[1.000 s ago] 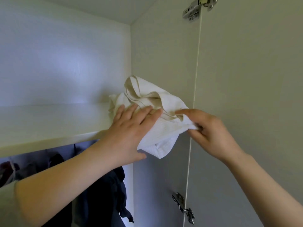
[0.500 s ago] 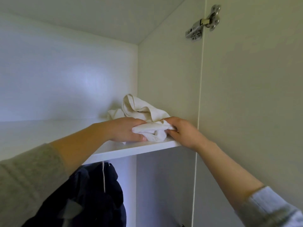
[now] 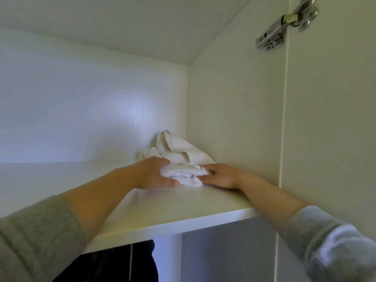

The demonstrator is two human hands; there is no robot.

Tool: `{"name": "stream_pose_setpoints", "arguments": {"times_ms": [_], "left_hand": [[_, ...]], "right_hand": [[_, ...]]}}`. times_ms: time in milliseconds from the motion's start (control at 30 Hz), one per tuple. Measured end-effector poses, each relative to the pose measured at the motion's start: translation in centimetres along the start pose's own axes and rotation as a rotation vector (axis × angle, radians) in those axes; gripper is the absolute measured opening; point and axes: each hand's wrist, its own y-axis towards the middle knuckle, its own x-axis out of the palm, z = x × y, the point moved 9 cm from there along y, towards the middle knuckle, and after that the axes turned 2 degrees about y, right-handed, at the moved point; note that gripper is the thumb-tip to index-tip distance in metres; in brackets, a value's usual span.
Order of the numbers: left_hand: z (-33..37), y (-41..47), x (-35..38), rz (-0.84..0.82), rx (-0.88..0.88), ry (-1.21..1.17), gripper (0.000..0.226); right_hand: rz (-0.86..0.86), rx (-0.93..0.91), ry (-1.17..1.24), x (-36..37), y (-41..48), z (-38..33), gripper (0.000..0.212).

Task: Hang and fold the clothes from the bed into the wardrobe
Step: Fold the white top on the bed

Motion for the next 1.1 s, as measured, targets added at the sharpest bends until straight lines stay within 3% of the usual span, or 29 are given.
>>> {"name": "stream_pose_setpoints", "arguments": {"times_ms": [67, 167, 300, 500, 667, 800, 933, 1100], "left_hand": [[-1.3, 0.3, 0.0, 0.0, -0.077, 0.028, 0.052], [-2.1, 0.9, 0.0, 0.027, -0.104, 0.04, 0.042], [-2.8, 1.0, 0.0, 0.038, -0.123, 0.001, 0.04], [-3.2, 0.8, 0.1, 0.027, -0.189, -0.06, 0.075], [-3.2, 0.6, 0.2, 0.037, -0.208, -0.106, 0.079], [-1.8, -0.1, -0.8, 0.102, -0.17, -0.16, 0.076], [2.1, -3.0, -3.4, 0.27, -0.04, -0.288, 0.067], [6.2, -11.4, -4.7, 0.578, 0.141, -0.694, 0.047]], "right_hand": [[-0.025, 0.004, -0.039, 0.3, 1.5, -0.1, 0.032], [-0.042, 0.011, -0.094, 0.9, 3.6, -0.3, 0.057], [-0.014, -0.015, -0.091, 1.2, 5.2, -0.7, 0.057], [0.04, -0.014, -0.105, 0.7, 5.0, -0.4, 0.067], [0.123, -0.015, -0.099, -0.5, 2.8, -0.6, 0.077], [0.221, -0.046, 0.165, -2.1, -1.2, -1.8, 0.076], [0.524, -0.07, 0.352, -4.8, -7.9, -3.5, 0.059], [0.751, -0.174, 0.795, -3.8, -17.7, -4.8, 0.032]]}}
